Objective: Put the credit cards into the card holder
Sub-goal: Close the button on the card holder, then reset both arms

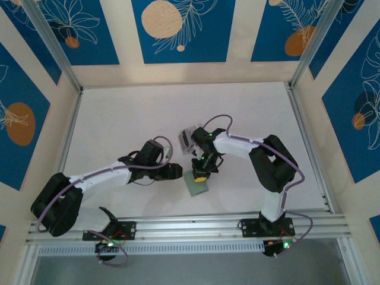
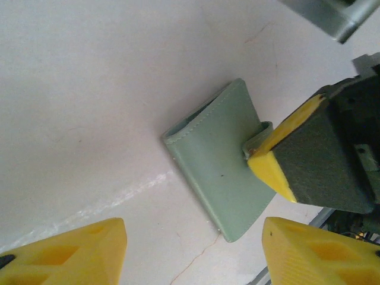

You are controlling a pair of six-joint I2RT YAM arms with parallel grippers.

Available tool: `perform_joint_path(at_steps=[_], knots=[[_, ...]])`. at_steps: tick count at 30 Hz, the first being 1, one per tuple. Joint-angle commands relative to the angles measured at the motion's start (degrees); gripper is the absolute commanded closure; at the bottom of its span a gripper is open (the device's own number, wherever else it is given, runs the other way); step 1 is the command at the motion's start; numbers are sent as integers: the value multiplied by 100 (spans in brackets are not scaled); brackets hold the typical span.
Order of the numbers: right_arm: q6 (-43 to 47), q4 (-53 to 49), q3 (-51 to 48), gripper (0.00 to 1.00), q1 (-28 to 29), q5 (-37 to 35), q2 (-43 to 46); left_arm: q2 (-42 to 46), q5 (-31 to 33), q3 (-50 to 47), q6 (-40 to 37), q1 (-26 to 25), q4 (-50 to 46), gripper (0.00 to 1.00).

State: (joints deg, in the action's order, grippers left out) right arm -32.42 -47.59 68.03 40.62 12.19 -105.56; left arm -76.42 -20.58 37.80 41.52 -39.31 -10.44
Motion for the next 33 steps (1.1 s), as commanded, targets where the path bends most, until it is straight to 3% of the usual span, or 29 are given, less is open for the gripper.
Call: perform_joint_path(at_steps=[1,6,8,12,13,17,23,26,30,33], knots=[[4,-392,456,79,112,-350,106,271,-104,-126,-82,121,-149,37],[91,-479,981,56,140,-583,560,822,112,-76,-144,212,-465,31],[106,-458,1107,46,131,-904,840,1064,328,30,-232,257,-705,20],[213,-408,1158,17,78,-1500,1381,1479,958,346,-465,318,-1272,11],[248,-363,1122,1,44,-1616,1556,1592,1181,432,-537,323,-1420,9],[460,-3,766,1,-216,-1870,2360,1943,2086,651,-748,341,-1678,0],[615,501,55,1,-948,-2903,3449,2199,3651,597,-1152,342,-1434,0],[663,955,-444,1,-1536,-3226,3890,2430,4573,104,-1509,339,-655,0],[851,1972,-1397,1,-2556,-2586,4592,2588,5870,-484,-2015,382,471,0],[1361,3016,-2282,1,-3105,-2471,5002,2393,6140,-884,-2664,485,1563,0]])
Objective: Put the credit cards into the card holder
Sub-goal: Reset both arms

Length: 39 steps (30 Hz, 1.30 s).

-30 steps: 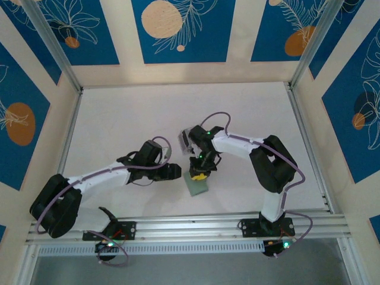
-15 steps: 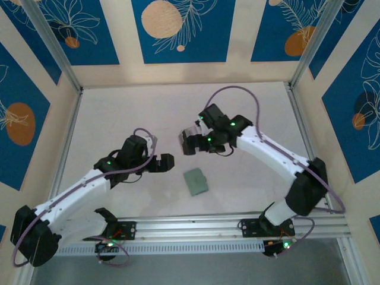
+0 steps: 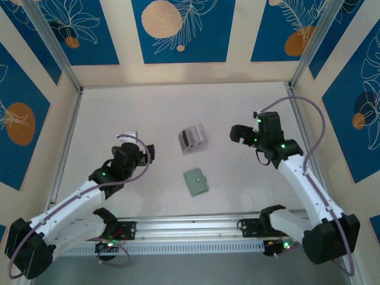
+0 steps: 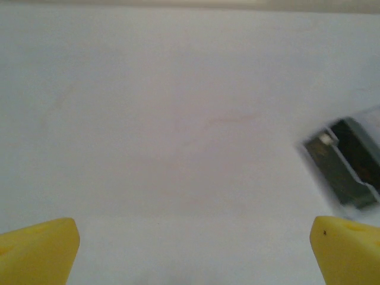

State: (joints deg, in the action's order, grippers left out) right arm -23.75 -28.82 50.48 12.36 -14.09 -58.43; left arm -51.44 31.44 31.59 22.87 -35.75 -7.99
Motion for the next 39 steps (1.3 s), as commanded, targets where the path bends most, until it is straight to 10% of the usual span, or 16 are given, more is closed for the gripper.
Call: perform_joint_path(at_steps=[1,10,22,34,39], knots=[[626,1383,-775,1,-345,-25,396,-256,930,-351,-1009,166,1616,1],[1501,4933,-3309,1,-666,-435,1065,-1321,790,-722,-2321,736,3450,1],[1711,5983,-3528,1,-905,-320,-336,-1298,546,-663,-2379,1452,2557,1],[2028,6953,-3070,1,-980,287,-1617,-2405,-74,-1783,-2749,1755,6288,1],[1894,6858,-2807,1,-1269,1062,-1902,-2682,-343,-1498,-3112,1777,6089,1]])
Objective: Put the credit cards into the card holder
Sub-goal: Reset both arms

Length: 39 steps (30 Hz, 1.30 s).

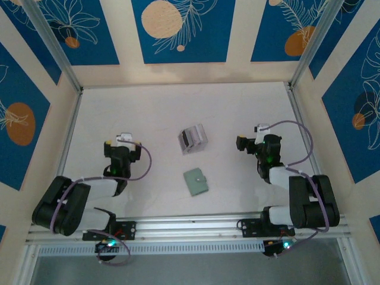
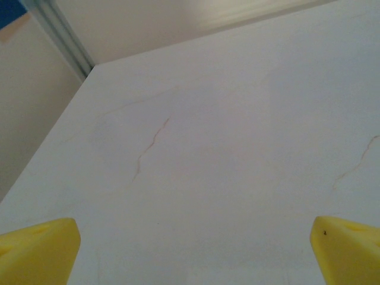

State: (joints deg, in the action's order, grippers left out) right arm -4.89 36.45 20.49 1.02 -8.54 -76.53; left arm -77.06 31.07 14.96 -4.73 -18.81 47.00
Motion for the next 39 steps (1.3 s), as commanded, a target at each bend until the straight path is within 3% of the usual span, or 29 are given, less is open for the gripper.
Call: perform_joint_path(at_steps=[1,3,6,7,9,12,15,18,20,28,39], knots=[[-125,796,62,1,-222,585,-225,-202,-385,133,-486,88,805,1],[-338,1324,-126,1,-365,579,-489,-472,-388,-13,-578,156,1465,1],[-314,1444,-12,1,-421,878,-886,-1334,-400,-374,-508,379,3192,1],[-309,1592,-17,1,-419,902,-1017,-1369,-423,-411,-511,378,3227,1],[-328,1498,0,1,-427,880,-986,-1050,-613,-314,-324,471,2510,1],[-253,1405,81,1,-432,1091,-1024,-1151,-1177,-232,-94,785,2359,1],[-194,1278,162,1,-436,1221,-1054,-1500,-1280,-129,-68,885,2573,1],[-119,1194,218,1,-436,1380,-1078,-1311,-1304,233,179,1057,1583,1],[-100,1119,267,1,-397,1306,-1074,-1220,-1764,676,424,1337,515,1],[2,931,349,1,-169,826,-1066,-1236,-1828,517,462,1418,915,0],[-4,928,354,1,-172,831,-1069,-1233,-2035,604,271,1327,754,0]])
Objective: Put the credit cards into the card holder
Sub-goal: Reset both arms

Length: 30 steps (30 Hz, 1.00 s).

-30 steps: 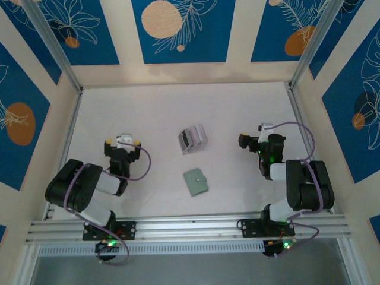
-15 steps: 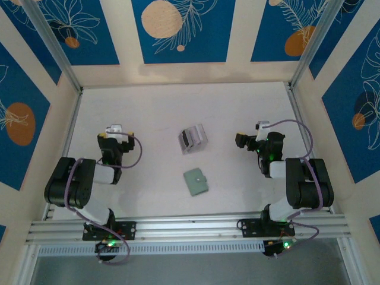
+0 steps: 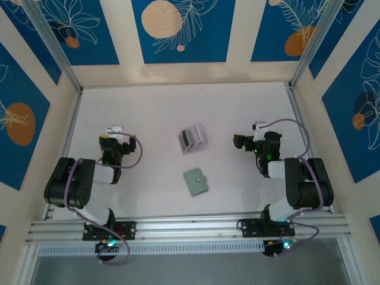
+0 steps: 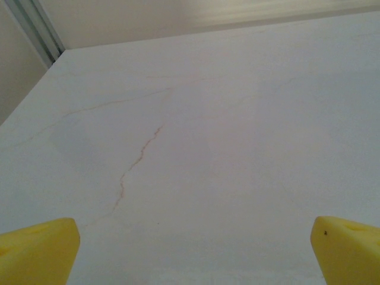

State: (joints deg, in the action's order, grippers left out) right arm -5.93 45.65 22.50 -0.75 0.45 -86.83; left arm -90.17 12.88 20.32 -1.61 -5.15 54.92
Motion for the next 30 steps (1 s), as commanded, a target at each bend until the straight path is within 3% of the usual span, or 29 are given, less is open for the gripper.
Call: perform_joint_path(at_steps=[1,8,30], knots=[[101,5,158,1,1,-56,-43,74,-216,69,-42,-39,-42,0],[101,-6,159,1,-16,-45,-45,79,-631,91,-194,-39,-113,0],[93,23,142,1,-15,-54,-28,35,-770,217,-162,7,-311,0]])
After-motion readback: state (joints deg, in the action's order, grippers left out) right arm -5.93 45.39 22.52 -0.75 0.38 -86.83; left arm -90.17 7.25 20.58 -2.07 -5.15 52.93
